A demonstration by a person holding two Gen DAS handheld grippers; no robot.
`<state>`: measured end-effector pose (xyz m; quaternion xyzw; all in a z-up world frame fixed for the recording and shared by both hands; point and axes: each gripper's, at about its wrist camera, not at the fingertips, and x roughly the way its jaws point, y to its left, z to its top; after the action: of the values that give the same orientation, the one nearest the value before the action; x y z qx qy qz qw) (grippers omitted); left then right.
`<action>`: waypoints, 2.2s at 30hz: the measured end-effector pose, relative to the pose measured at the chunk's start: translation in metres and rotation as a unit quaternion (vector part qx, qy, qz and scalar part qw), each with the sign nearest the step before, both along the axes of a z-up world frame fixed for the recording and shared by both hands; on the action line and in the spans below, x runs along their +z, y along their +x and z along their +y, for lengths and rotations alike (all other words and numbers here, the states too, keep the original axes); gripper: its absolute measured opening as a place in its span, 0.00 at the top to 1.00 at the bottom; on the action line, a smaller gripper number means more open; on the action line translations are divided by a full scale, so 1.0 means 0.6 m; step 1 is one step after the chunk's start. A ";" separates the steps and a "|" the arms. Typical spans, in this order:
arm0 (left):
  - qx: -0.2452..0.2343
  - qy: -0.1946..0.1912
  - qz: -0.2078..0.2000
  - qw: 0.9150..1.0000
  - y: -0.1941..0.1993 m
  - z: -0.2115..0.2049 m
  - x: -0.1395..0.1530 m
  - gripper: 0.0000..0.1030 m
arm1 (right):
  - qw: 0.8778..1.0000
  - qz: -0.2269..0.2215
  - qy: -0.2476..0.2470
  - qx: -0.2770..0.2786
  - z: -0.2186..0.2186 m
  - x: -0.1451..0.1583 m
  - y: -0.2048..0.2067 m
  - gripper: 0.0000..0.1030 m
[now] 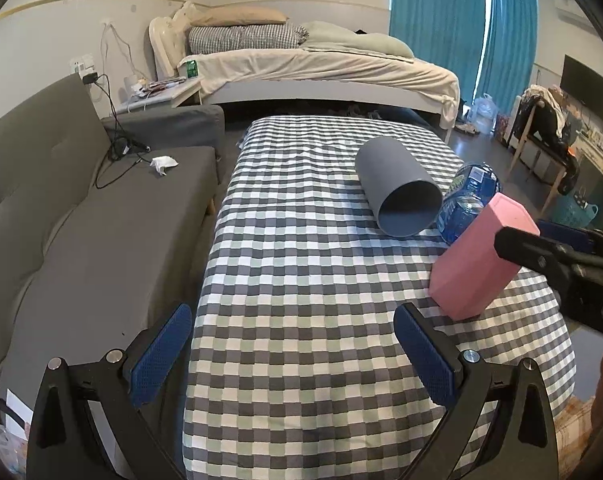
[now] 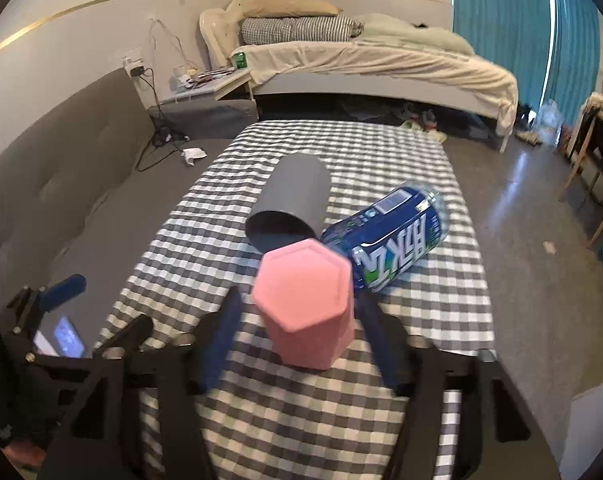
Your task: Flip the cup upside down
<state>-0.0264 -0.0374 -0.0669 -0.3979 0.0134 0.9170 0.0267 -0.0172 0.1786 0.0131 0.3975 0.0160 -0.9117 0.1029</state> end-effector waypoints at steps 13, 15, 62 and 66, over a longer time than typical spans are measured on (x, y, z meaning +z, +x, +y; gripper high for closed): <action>0.013 0.007 -0.016 1.000 -0.011 -0.015 -0.012 0.00 | 0.999 -0.029 0.032 0.014 -0.017 -0.078 -0.048 0.38; 0.016 0.008 -0.016 1.000 -0.013 -0.018 -0.013 0.00 | 0.999 -0.028 0.028 0.025 -0.022 -0.078 -0.047 0.39; -0.031 0.005 0.095 0.995 0.094 0.086 0.096 0.00 | 0.991 0.095 -0.020 -0.088 0.153 0.064 0.149 0.00; -0.022 0.003 0.092 0.996 0.092 0.084 0.094 0.00 | 0.992 0.095 -0.014 -0.078 0.149 0.066 0.150 0.00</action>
<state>0.0287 0.0129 -0.0105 -0.3113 0.0220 0.9489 0.0461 0.0729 0.2682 0.0527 0.3074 -0.0178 -0.9508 0.0350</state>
